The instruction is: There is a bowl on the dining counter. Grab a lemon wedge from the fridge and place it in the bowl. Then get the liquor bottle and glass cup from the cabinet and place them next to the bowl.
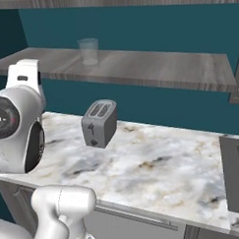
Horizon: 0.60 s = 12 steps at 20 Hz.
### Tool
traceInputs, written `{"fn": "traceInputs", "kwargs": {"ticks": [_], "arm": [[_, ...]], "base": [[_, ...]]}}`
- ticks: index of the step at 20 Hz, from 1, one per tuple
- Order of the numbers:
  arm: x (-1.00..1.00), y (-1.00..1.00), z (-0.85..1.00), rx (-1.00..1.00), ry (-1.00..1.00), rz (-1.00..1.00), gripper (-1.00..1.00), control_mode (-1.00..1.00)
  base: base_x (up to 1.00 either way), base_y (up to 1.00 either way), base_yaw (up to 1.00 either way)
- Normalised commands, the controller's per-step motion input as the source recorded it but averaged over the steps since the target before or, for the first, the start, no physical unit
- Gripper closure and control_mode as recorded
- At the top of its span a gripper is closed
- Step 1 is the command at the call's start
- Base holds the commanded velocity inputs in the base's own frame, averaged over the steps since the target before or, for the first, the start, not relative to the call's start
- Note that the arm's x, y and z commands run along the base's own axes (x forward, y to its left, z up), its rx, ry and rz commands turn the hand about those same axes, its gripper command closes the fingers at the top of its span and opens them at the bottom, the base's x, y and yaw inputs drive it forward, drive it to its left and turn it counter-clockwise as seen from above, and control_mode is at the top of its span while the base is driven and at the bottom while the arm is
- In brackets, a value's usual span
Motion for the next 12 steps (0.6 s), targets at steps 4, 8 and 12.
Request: {"fn": "traceInputs", "kwargs": {"ticks": [4, 8, 12], "arm": [[0.11, 0.00, 0.00, 0.00, -0.01, 0.04, -1.00, -1.00], [0.17, -0.03, 0.03, 0.00, 0.05, 0.00, -1.00, -1.00], [0.00, -0.03, 0.00, 0.00, 0.01, 0.00, -1.00, -1.00]], "base": [[0.00, 0.00, 0.00], [0.00, 0.00, 0.00], [0.00, 0.00, 0.00]]}}
